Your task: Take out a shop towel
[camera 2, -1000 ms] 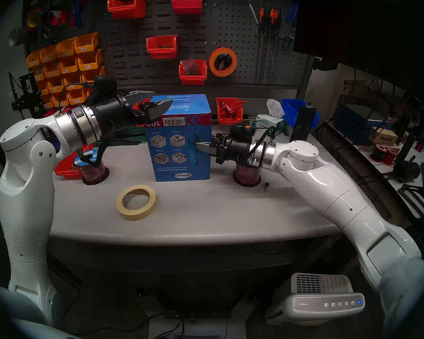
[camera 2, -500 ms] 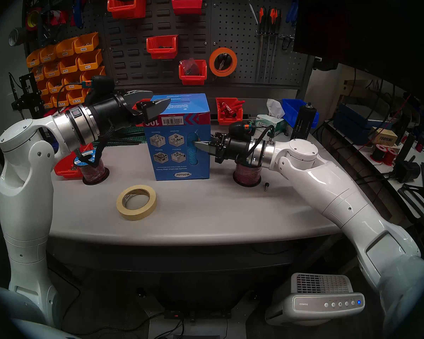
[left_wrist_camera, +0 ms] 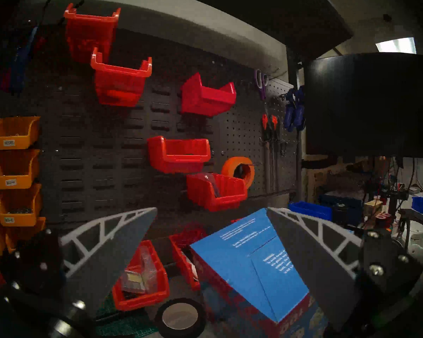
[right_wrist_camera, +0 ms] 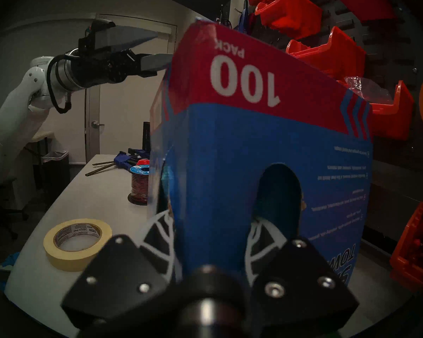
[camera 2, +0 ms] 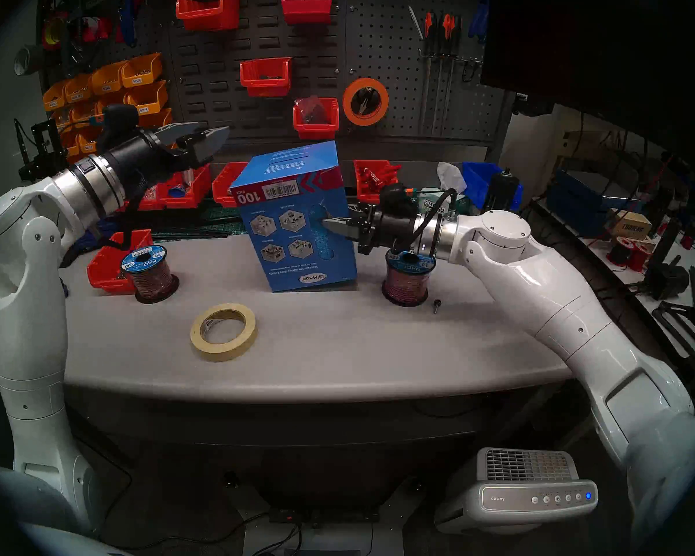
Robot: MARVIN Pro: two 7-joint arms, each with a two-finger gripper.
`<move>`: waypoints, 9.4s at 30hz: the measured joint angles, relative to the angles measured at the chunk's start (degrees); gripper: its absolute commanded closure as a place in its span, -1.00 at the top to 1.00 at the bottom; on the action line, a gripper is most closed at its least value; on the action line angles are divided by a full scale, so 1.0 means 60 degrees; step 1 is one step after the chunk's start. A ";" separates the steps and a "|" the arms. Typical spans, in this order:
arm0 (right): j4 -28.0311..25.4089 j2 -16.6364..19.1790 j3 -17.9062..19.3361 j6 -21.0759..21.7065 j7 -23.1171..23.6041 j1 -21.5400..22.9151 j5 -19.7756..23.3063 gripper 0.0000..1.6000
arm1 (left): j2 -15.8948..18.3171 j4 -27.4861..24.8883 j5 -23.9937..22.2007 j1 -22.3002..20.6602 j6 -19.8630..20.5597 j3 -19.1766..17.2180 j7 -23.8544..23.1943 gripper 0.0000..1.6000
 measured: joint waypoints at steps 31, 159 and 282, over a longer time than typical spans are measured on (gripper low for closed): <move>-0.0640 -0.0631 0.1254 0.2385 0.0634 0.1251 -0.2459 -1.00 | 0.0061 0.0902 -0.0133 0.0536 -0.0120 -0.1183 -0.0367 1.00; -0.2871 0.0129 -0.2375 0.8814 0.0082 0.5777 -0.0281 -0.51 | -0.1286 -0.0041 -0.0167 0.1625 -0.0371 -0.1961 -0.1413 1.00; -0.2953 0.5105 -0.2416 -0.4577 -0.1973 -0.2112 0.4969 1.00 | 0.0809 -0.1278 0.3255 0.0528 -0.1651 0.2978 -0.2526 1.00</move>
